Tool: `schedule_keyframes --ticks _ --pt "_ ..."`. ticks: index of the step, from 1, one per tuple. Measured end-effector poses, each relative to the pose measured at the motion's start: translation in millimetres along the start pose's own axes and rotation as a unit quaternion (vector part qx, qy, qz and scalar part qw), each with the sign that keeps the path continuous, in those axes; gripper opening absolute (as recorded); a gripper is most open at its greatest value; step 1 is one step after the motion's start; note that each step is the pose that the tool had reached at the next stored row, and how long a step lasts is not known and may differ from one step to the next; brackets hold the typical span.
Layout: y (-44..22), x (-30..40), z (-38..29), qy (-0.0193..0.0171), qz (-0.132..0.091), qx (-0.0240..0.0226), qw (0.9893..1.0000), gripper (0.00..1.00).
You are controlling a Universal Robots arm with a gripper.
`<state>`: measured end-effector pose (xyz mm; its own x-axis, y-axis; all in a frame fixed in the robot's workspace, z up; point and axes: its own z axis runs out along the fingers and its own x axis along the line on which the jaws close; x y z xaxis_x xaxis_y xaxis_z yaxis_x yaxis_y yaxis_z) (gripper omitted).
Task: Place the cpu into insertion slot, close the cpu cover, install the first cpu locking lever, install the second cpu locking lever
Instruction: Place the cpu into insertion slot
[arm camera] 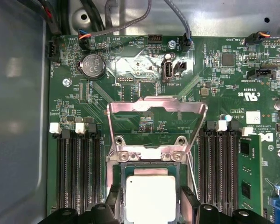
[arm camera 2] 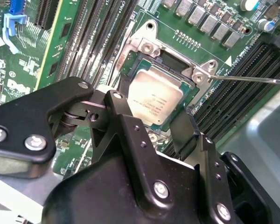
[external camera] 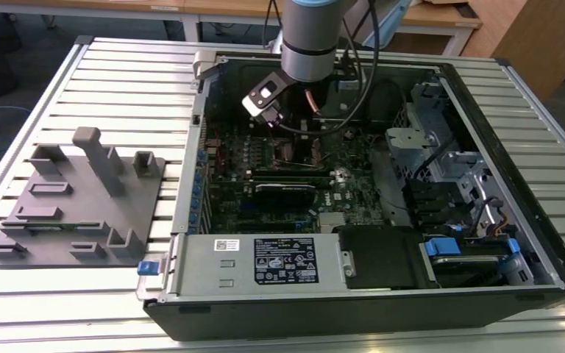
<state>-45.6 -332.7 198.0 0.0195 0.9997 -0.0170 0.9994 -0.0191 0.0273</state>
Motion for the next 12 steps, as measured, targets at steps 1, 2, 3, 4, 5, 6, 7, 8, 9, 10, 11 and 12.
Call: schedule_keyframes --ticks 1,2,3,4,5,6,7,8,9,10,11,12 --pt "0.0 0.0 -0.8 0.0000 0.000 0.0000 1.0000 0.62" --pt "0.1 0.0 -1.1 0.0001 0.000 0.0000 1.0000 0.62" --pt "0.1 0.0 -1.1 0.0001 0.000 -0.0001 1.0000 0.62" --pt "0.1 0.0 -1.1 0.0001 0.000 0.0000 1.0000 0.62" --pt "0.1 0.0 -1.1 0.0001 0.000 0.0000 1.0000 0.62" --pt "0.1 0.0 -1.2 0.0001 0.000 0.0000 1.0000 0.62" --pt "0.0 0.0 -1.4 0.0000 0.000 0.0000 1.0000 0.62" --pt "0.0 0.0 -1.5 -0.0001 0.000 0.0001 1.0000 0.62" --pt "0.0 0.0 -1.4 -0.0001 0.000 0.0000 1.0000 0.62" --pt "0.1 0.0 -1.4 -0.0001 0.000 0.0000 1.0000 0.62" --pt "0.1 0.0 -1.4 -0.0001 0.000 0.0000 1.0000 0.62" --pt "0.0 0.0 -1.4 -0.0001 0.000 0.0000 1.0000 0.62"
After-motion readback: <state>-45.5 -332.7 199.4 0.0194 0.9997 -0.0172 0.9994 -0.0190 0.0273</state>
